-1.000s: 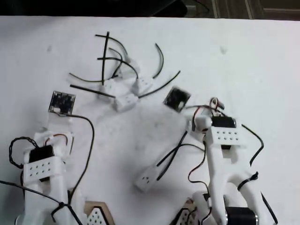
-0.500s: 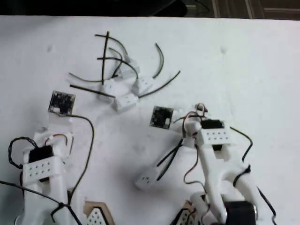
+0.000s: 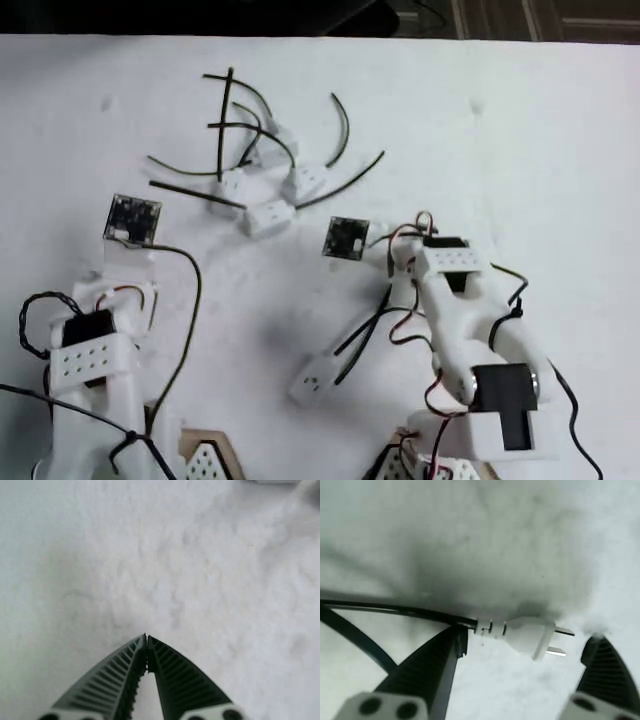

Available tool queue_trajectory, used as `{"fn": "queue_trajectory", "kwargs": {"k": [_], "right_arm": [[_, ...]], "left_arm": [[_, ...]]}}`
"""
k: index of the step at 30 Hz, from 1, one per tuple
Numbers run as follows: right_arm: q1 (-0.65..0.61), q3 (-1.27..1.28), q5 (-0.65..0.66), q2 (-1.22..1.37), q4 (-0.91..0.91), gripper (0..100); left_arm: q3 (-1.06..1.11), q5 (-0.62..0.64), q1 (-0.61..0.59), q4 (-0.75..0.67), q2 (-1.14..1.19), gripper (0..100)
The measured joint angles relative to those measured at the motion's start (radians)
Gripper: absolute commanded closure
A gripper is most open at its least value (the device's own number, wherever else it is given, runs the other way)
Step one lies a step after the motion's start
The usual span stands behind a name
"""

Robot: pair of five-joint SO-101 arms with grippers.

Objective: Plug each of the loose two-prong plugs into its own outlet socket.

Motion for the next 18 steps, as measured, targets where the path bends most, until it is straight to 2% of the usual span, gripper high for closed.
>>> {"fn": "queue_trajectory", "kwargs": {"k": [4, 6, 14, 18], "right_arm": [[-0.017, -0.041, 0.002, 0.052, 0.002, 91.4], [-0.021, -0.077, 0.003, 0.092, 0.002, 95.5], [-0.028, -0.196, 0.005, 0.170, -0.003, 98.0], [-0.015, -0.207, -0.087, 0.152, 0.021, 98.0]], "left_arm": [[0.000, 0.000, 0.000, 0.000, 0.000, 98], [0.000, 0.000, 0.000, 0.000, 0.000, 98], [0.000, 0.000, 0.000, 0.000, 0.000, 98], [0.000, 0.000, 0.000, 0.000, 0.000, 98]]}}
